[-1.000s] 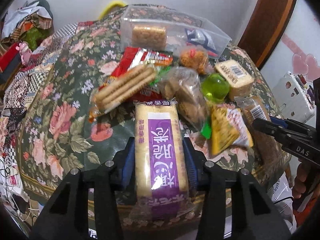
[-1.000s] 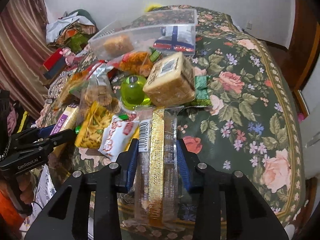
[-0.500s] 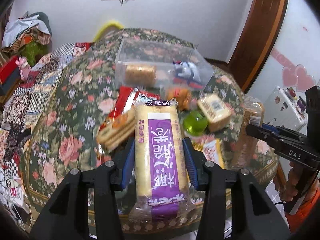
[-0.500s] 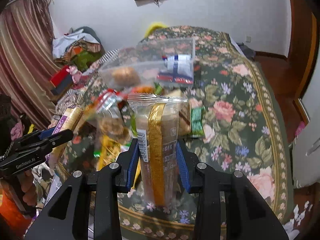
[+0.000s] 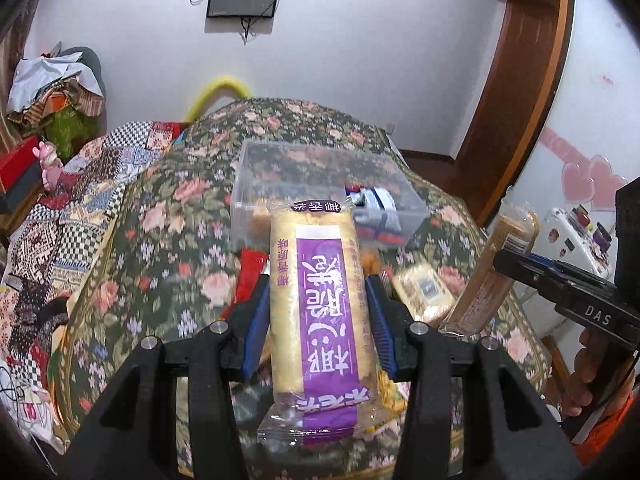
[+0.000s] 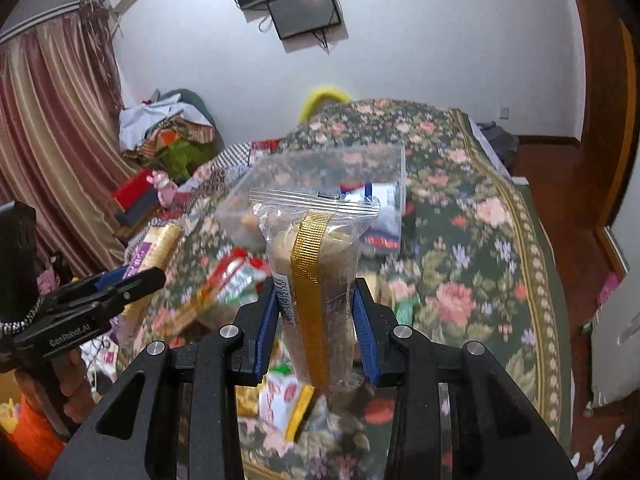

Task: Organize snacks
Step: 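Place bread pack into clear box with right tool while left tool places biscuit roll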

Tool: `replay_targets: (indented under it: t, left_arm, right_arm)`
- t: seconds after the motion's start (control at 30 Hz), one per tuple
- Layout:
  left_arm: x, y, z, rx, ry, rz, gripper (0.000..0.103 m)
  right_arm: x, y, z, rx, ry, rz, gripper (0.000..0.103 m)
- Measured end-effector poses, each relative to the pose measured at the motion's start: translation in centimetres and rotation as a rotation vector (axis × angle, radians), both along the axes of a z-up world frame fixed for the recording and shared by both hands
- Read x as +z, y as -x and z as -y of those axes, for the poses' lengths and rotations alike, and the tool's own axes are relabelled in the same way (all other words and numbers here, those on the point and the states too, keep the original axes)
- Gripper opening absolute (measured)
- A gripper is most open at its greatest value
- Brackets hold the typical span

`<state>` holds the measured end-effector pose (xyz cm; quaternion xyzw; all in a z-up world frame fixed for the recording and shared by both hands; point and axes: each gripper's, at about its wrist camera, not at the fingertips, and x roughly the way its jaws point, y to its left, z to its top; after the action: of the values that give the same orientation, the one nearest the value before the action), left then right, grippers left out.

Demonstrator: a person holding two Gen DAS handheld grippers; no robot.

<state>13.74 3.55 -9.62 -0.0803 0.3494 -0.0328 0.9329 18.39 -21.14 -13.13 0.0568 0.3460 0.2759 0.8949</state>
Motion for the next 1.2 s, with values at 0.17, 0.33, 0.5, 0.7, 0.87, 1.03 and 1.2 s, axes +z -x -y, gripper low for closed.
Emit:
replay_targets:
  t: [0.17, 0.33, 0.5, 0.7, 0.87, 1.03, 1.2]
  left_arm:
    - [1.2, -2.2, -0.6, 0.008, 0.014, 0.025, 0.046]
    - [2.5, -4.9, -0.9, 0.016, -0.010, 0.057, 0.046]
    - [3.6, -7.7, -0.9, 0.023, -0.046, 0.090, 0.046]
    - [3.7, -11.0, -0.9, 0.023, -0.050, 0.095, 0.046]
    - [2.2, -14.4, -0.8, 0.018, -0.052, 0.066, 0.046]
    - [0.0, -17.4, -0.4, 0.011, -0.078, 0.021, 0.046]
    - [-2.5, -20.0, -0.5, 0.009, -0.061, -0.047, 0.046]
  right_arm:
    - [1.7, -1.6, -0.5, -0.001, -0.019, 0.046, 0.033]
    - [3.0, -3.8, -1.1, 0.000, -0.040, 0.072, 0.033]
    - [4.2, -6.0, -2.2, -0.003, -0.032, 0.106, 0.033]
    - [4.6, -8.6, -3.8, -0.002, -0.016, 0.124, 0.033]
    - [3.9, -11.0, -4.9, -0.005, -0.005, 0.101, 0.033]
    - [2.5, -13.2, -6.4, 0.010, 0.033, 0.062, 0.033]
    - [1.0, -14.9, -7.5, 0.023, 0.075, 0.024, 0.033]
